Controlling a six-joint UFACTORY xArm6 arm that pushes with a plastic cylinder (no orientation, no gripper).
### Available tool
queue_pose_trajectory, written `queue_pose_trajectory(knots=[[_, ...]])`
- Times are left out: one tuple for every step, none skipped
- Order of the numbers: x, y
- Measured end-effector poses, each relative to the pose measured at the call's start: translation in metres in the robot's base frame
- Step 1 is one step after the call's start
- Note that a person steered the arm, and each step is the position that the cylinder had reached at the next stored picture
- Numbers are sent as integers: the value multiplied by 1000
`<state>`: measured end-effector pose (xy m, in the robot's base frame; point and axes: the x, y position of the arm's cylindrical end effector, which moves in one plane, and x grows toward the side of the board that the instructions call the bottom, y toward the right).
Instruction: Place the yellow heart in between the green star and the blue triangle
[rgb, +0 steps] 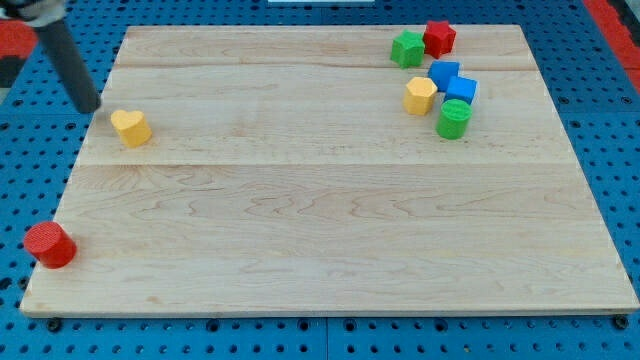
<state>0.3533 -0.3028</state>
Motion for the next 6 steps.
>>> queue_pose_trajectory(knots=[[0,-2],[67,31],[26,93],[-26,130],[-82,124],[-78,220]])
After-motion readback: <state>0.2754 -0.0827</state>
